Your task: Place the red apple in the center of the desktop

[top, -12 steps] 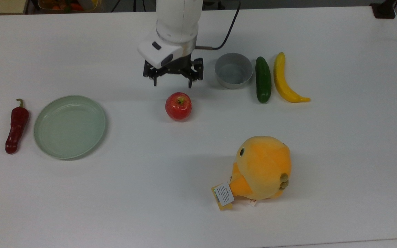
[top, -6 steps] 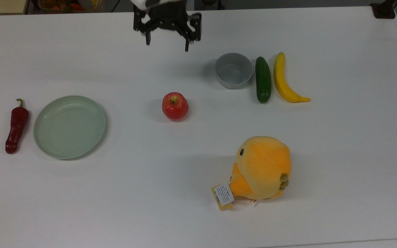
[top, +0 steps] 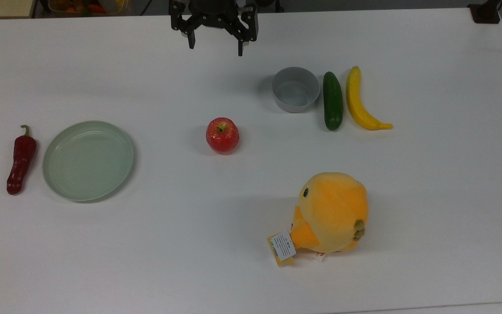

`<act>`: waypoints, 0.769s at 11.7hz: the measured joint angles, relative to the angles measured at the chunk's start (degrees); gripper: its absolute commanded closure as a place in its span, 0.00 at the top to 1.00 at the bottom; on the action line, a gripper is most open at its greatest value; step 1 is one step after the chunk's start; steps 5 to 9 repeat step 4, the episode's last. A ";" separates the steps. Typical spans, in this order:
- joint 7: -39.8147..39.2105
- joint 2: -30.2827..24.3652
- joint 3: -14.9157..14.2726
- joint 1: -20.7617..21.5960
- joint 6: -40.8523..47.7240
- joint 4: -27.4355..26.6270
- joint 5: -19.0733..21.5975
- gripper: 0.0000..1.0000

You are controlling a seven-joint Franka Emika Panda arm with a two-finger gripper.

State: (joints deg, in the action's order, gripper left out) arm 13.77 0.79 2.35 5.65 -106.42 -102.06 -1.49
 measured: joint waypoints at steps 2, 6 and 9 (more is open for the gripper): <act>0.00 0.19 -0.01 0.00 0.00 -0.21 0.00 1.00; 0.00 0.22 -0.03 0.00 0.00 -0.21 0.00 1.00; 0.00 0.22 -0.03 0.00 0.00 -0.21 0.00 1.00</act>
